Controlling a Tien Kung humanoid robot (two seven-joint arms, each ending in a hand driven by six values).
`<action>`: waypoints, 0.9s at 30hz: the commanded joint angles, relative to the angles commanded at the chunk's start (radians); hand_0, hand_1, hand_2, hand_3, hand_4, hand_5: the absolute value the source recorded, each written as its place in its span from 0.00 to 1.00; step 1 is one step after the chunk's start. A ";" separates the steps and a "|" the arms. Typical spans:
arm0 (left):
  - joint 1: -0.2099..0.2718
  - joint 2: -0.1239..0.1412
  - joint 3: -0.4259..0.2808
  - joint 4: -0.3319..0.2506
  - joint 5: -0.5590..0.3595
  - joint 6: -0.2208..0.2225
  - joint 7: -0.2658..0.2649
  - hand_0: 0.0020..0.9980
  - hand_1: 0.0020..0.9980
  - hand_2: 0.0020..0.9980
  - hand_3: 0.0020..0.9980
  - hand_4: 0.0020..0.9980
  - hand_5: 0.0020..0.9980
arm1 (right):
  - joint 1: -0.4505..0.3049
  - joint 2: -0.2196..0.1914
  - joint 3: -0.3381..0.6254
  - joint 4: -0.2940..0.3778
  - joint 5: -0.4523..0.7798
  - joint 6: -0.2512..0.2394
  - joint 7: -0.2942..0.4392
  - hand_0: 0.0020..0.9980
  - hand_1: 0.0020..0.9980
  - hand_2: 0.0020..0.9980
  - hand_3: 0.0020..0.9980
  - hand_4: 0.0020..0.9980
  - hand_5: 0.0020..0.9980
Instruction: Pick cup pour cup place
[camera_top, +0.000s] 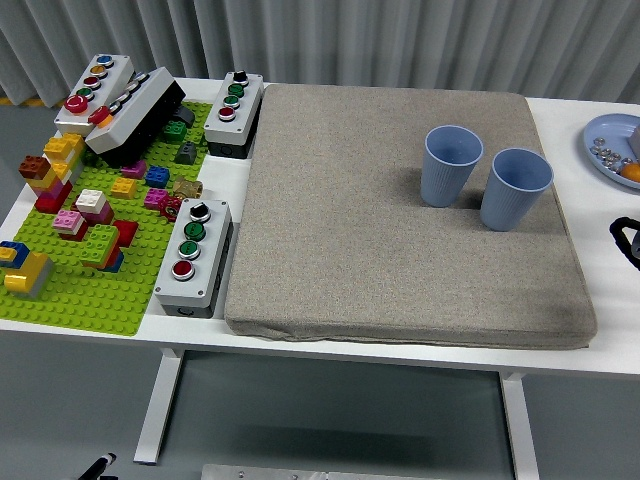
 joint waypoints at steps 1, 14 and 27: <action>0.001 0.000 0.000 0.000 -0.002 0.000 -0.001 0.85 0.81 0.89 0.79 0.64 0.99 | -0.002 0.001 -0.003 0.002 -0.001 0.000 0.000 0.96 0.85 0.87 0.86 0.80 1.00; 0.006 0.000 -0.006 0.000 0.002 0.002 0.000 0.85 0.81 0.89 0.79 0.64 0.99 | 0.004 0.005 -0.017 0.005 -0.008 0.009 -0.017 0.96 0.85 0.87 0.86 0.79 1.00; 0.007 -0.001 -0.023 0.000 0.010 0.005 0.001 0.85 0.81 0.89 0.79 0.64 0.99 | 0.015 0.008 -0.028 0.004 -0.005 0.018 -0.028 0.97 0.85 0.88 0.86 0.78 1.00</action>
